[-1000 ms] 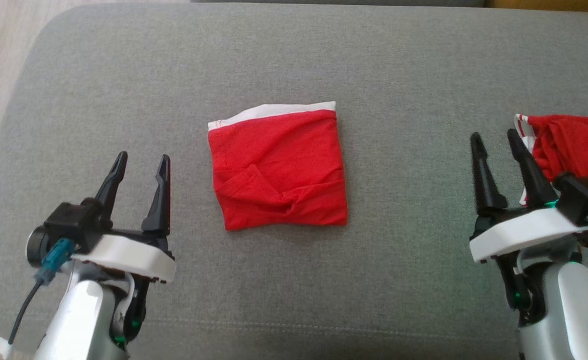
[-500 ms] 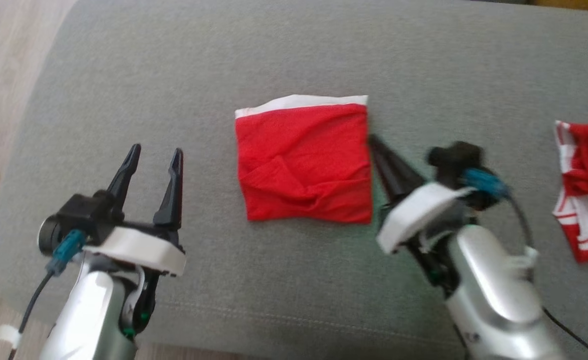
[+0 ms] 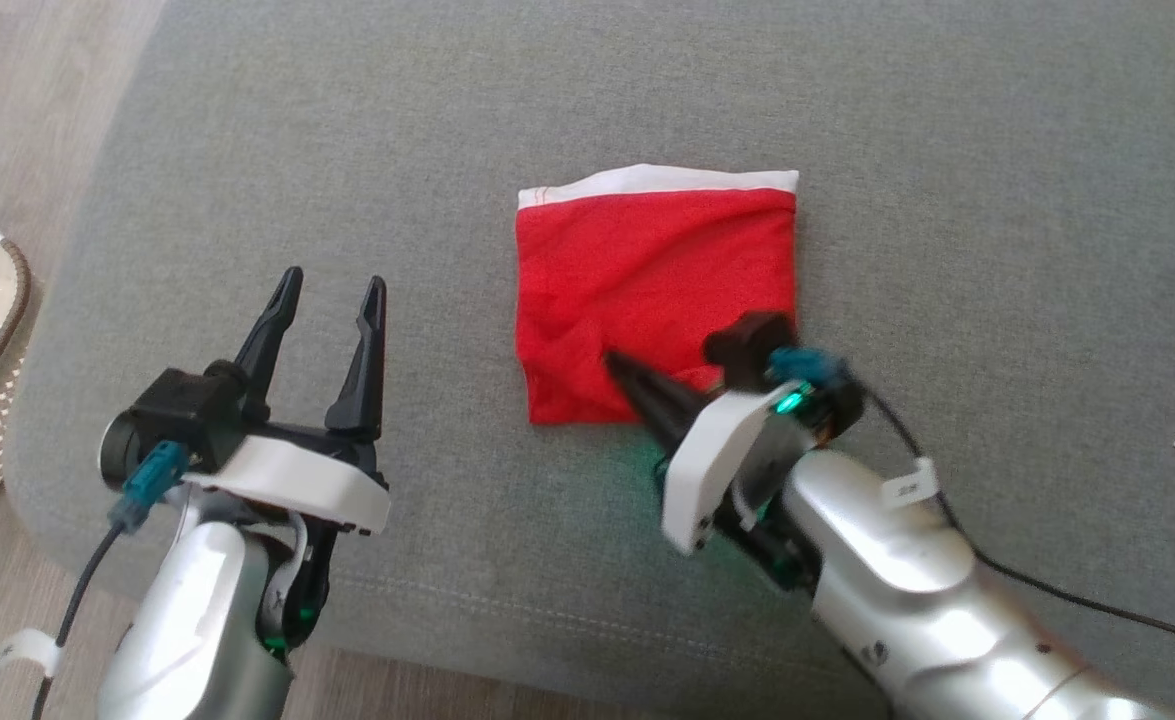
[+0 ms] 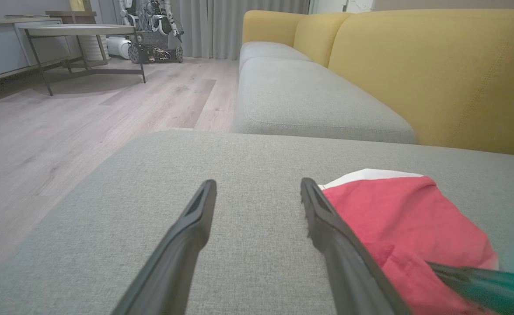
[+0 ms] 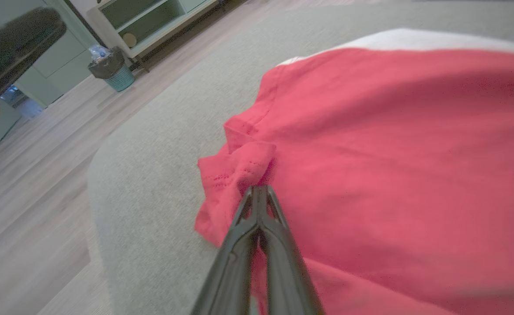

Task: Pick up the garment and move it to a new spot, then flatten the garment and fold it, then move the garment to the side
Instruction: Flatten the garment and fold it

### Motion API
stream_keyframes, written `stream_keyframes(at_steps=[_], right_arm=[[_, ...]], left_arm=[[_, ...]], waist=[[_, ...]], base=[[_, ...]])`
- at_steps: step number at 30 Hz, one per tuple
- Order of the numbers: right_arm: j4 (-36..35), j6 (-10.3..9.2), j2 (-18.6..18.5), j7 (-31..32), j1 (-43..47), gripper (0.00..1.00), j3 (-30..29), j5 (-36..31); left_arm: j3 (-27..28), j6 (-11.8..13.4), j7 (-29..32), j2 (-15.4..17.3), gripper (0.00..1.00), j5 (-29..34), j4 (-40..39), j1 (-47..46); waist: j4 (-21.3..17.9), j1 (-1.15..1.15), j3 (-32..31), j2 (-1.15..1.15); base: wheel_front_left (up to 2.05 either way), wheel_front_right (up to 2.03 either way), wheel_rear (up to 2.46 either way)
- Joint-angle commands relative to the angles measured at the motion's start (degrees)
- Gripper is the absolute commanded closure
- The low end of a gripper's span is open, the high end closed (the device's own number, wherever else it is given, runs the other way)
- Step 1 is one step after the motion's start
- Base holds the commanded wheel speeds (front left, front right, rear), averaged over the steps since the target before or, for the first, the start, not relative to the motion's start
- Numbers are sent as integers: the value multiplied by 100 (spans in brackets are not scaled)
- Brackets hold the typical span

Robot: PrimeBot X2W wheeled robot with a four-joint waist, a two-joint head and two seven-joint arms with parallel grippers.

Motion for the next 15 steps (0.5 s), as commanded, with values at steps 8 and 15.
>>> stream_keyframes(at_steps=[8, 15], right_arm=[[-103, -5, 109, -241, -186, 100, 916, 652], [-134, -5, 109, -963, -229, 100, 451, 774]], left_arm=[[267, -4, -96, 90, 0, -27, -93, -236], [331, 49, -107, 167, 0, -13, -81, -103]], waist=[[-122, 0, -26, 0], [-370, 0, -263, 0]], base=[[0, 0, 0], [0, 0, 0]])
